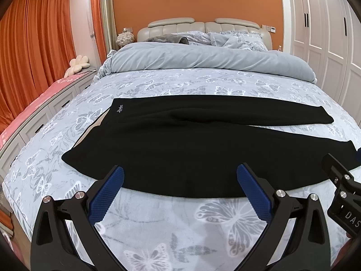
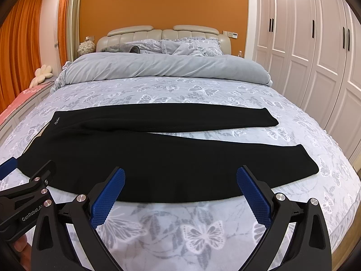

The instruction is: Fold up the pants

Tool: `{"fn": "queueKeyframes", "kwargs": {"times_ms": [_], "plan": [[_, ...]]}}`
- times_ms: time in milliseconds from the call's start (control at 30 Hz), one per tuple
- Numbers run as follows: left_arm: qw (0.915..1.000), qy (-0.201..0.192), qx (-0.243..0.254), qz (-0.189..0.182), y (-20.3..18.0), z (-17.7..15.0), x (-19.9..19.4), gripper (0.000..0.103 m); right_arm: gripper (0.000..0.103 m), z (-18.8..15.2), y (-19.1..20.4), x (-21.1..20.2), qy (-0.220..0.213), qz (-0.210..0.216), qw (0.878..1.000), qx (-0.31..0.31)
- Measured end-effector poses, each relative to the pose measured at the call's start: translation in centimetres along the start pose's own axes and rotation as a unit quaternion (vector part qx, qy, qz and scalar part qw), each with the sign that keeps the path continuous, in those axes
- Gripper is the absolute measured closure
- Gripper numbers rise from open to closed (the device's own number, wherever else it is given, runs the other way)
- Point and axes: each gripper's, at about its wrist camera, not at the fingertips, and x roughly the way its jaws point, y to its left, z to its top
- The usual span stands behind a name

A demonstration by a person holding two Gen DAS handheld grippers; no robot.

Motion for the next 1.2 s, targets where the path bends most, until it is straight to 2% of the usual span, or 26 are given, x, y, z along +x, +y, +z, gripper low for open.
{"fn": "queueKeyframes", "kwargs": {"times_ms": [1200], "plan": [[1.0, 0.0, 0.001, 0.0, -0.03, -0.04, 0.03, 0.005, 0.005, -0.14, -0.05, -0.05, 0.003, -0.002, 1.0, -0.003]]}}
